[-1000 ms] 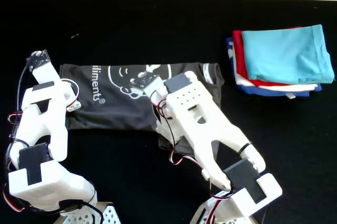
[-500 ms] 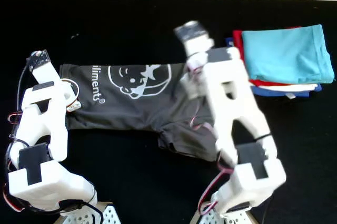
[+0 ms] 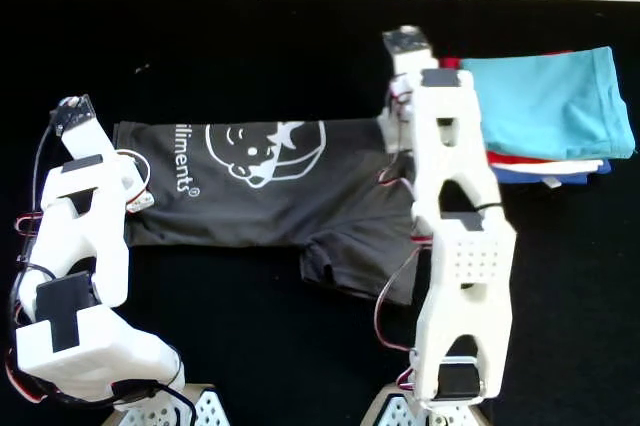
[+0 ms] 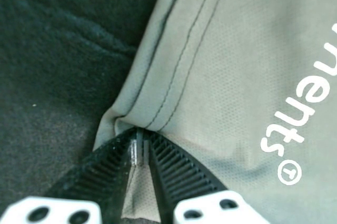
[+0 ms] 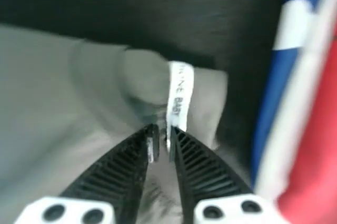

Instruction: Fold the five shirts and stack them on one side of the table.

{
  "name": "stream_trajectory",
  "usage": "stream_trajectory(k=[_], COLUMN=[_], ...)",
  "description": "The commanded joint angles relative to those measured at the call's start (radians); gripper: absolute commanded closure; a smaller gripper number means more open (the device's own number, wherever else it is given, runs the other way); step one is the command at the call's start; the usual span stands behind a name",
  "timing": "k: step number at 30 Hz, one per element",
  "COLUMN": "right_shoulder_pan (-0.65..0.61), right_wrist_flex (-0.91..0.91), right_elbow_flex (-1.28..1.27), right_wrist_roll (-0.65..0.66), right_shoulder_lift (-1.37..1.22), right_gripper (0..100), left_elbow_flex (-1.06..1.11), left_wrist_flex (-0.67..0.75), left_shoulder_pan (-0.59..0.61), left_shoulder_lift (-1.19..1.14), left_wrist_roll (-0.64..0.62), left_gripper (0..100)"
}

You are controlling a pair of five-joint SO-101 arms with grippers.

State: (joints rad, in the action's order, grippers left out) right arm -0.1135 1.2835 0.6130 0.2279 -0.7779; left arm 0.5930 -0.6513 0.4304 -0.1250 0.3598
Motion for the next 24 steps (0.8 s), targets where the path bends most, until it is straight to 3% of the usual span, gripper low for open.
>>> stream_trajectory(k=[1,14,19,24], right_shoulder_pan=[0.056,0.001,-0.039,-0.128], right_wrist_flex=[0.018,0.487,0.484,0.484], right_elbow_flex=[0.119,0.696,0.618,0.173], right_wrist_roll=[-0.003,-0.008,-0.008,-0.052], right_shoulder_lift=[-0.039,-0.053,0.012,0.303], right_gripper=[94.7,94.7,94.7,94.7], left_elbow_flex=[0.002,0.002,0.002,0.002], left_wrist_flex=[0.034,0.034,0.034,0.034], left_shoulder_pan=[-0.005,-0.005,-0.005,-0.005], left_shoulder_lift=[-0.001,-0.001,-0.001,-0.001], left_wrist_roll=[-0.009,-0.009,-0.009,-0.009], left_gripper=[99,99,99,99])
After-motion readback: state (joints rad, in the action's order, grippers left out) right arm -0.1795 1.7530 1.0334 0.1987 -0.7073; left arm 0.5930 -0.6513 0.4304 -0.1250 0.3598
